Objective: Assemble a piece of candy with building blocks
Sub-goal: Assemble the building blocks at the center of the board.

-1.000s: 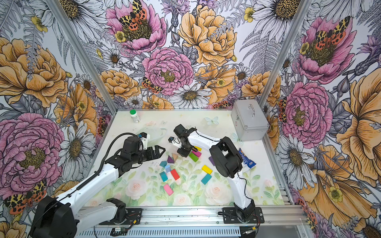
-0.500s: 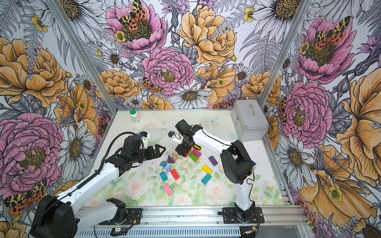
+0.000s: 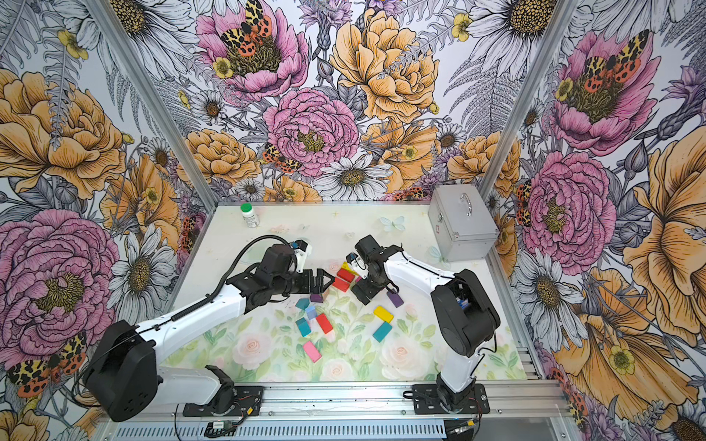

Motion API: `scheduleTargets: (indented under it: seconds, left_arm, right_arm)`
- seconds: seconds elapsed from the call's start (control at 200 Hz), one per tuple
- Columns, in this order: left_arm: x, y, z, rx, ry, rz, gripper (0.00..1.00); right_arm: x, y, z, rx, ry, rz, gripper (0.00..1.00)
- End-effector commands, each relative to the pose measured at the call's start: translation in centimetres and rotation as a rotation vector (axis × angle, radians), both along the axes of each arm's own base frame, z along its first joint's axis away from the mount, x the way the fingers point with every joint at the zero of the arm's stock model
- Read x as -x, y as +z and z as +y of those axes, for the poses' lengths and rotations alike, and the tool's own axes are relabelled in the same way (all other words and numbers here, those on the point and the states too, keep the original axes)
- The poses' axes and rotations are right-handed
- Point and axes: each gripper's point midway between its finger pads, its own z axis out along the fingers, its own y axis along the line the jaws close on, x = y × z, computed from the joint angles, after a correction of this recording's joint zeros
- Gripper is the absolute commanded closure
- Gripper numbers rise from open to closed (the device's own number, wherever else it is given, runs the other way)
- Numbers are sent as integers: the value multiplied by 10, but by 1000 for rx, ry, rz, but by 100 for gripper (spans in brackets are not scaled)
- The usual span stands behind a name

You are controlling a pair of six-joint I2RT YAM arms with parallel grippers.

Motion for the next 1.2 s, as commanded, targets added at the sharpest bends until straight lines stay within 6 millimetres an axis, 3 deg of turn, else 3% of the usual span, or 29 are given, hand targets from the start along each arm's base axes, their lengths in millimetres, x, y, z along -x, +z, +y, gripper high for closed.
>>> scheduleTargets:
  seconds: [0.0,0.185,0.53,0.936,1.196]
  left_arm:
    - [-8,4,-16,3,-19,-32,1]
    - [-7,-2,-34,31,-40,-12,1]
    - [-6,-19,-42,37,-46,25,1]
    - [-6,-27,-44,42,-51,44,1]
    - [-6,-28,-39,40,-39,44,1]
  right_arm:
    - [-8,16,7,-67,-44,-76,5]
    - [-8,3,11,-77,-47,-51,9]
    - [-11,-22,13,-52,-50,-4,33]
    - [-14,-43,16,-31,-58,37,35]
    - [-23,-43,20,-34,-57,30,37]
